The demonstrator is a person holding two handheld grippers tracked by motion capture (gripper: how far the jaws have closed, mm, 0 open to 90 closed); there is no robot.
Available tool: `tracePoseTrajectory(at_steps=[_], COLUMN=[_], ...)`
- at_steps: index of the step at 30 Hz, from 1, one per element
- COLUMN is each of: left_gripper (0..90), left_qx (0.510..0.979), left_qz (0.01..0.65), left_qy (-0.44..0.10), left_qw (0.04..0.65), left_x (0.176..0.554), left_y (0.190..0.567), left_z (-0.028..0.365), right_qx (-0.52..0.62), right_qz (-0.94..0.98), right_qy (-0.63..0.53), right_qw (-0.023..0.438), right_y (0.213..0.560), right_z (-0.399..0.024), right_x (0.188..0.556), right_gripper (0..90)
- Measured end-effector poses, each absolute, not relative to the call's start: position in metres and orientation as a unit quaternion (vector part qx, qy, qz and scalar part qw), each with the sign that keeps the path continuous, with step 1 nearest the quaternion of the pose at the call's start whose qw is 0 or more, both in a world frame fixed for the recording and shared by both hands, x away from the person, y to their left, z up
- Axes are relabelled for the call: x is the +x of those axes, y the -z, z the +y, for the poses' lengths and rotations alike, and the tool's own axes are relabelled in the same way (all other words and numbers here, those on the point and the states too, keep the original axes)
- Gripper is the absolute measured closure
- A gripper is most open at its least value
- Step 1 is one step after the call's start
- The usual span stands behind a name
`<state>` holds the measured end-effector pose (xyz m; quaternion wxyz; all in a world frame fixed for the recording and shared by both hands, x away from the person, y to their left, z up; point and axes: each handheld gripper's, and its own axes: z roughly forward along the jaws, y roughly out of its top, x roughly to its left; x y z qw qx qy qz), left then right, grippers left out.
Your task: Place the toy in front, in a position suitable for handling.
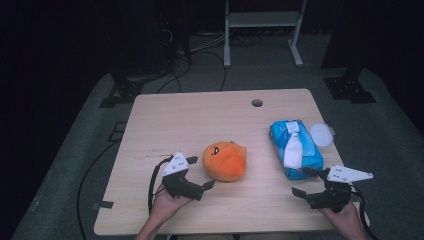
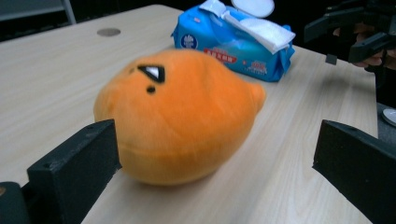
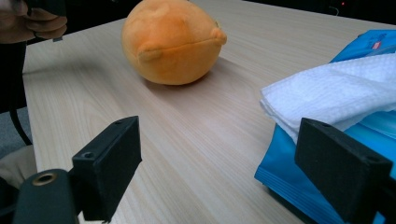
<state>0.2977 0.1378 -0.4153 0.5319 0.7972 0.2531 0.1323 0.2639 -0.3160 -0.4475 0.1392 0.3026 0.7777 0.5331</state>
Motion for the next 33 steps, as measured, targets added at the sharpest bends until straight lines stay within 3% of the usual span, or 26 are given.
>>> tracePoseTrajectory(at_steps=[15,30,33], left_gripper=[2.2,7.2,17.3], left_qx=[0.819,0.852,0.849], left_qz=[0.209,0.212,0.218], left_qy=[-0.151,-0.114,-0.112], left_qw=[0.513,0.465,0.469], left_x=[0.334,0.374,0.375], left_y=[0.402,0.421,0.424], left_z=[0.115,0.094,0.096], right_qx=[0.295,0.288,0.288], right_qz=[0.780,0.784,0.783], right_qy=[-0.532,-0.529,-0.530], right_qw=[0.147,0.149,0.150], right_y=[0.444,0.442,0.441], right_z=[-0.314,-0.313,-0.314], right_x=[0.262,0.260,0.259], right_gripper=[13.6,13.7,13.7])
